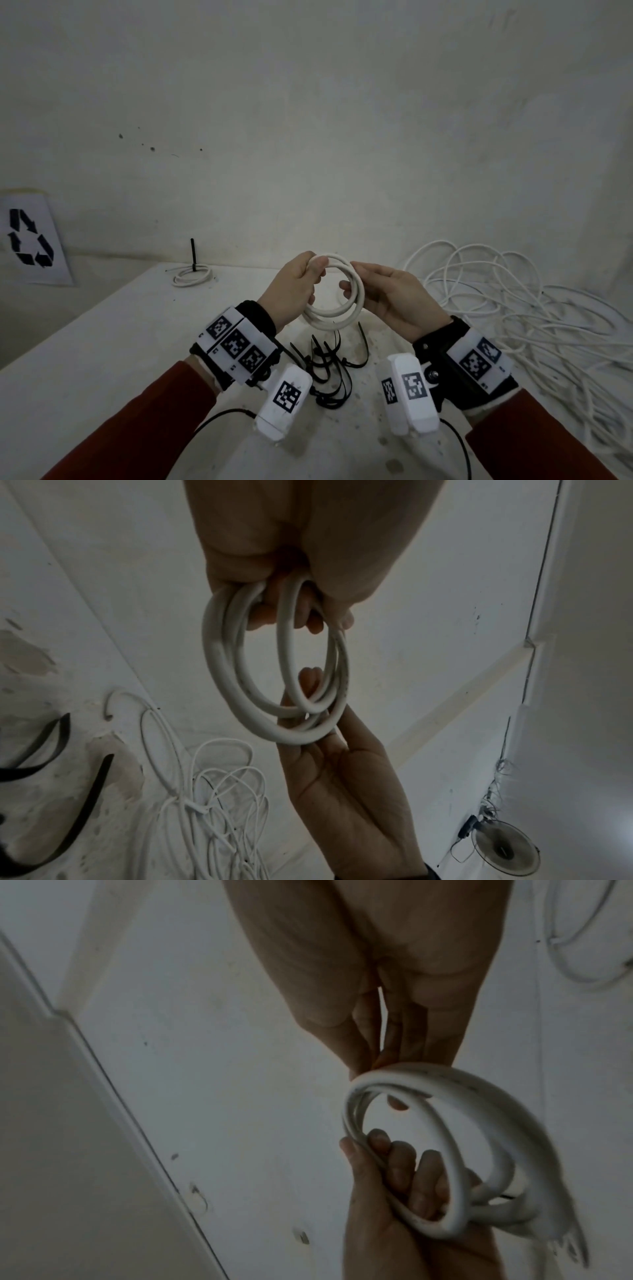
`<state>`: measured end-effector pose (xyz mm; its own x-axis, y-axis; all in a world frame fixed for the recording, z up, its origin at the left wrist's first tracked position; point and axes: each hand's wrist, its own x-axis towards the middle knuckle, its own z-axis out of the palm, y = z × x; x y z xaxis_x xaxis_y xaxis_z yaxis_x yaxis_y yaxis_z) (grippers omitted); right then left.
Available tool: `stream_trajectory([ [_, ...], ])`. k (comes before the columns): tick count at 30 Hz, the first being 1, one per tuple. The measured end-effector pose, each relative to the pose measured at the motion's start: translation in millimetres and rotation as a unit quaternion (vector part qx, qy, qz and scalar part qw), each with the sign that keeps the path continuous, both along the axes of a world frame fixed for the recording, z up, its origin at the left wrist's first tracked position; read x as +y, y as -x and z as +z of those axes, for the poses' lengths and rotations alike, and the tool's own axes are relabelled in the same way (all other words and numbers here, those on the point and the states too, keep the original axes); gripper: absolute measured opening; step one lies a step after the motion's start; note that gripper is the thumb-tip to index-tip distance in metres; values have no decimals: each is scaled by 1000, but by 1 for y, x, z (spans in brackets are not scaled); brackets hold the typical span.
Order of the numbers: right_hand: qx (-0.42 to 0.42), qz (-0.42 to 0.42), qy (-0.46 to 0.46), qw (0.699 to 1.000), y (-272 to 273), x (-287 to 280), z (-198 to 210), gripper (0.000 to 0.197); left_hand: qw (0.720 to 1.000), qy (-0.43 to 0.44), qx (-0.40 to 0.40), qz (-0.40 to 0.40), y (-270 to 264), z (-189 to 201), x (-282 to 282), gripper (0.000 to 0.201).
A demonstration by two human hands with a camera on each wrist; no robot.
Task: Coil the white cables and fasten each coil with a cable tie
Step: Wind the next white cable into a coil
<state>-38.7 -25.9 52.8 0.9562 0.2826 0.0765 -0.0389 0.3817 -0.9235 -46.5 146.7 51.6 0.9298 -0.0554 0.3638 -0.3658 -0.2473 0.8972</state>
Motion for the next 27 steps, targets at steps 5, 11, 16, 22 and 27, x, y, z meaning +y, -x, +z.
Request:
stream_trajectory([
  [5,-28,-34,81,996,4,3,1,26,999,34,-13,31,-2,2,1,31],
  [11,-67,-66,94,991,6,4,1,28,994,61,-16,85,-6,0,3,32],
  [16,-86,-80,80,990,6,6,-1,25,987,112,0,111,-14,0,6,32],
  [22,-61,-158,52,984,-3,9,3,13,996,73,43,-22,-5,2,2,30],
  [27,-69,-107,189,974,-5,15,3,13,999,4,33,-24,-2,0,-4,31],
])
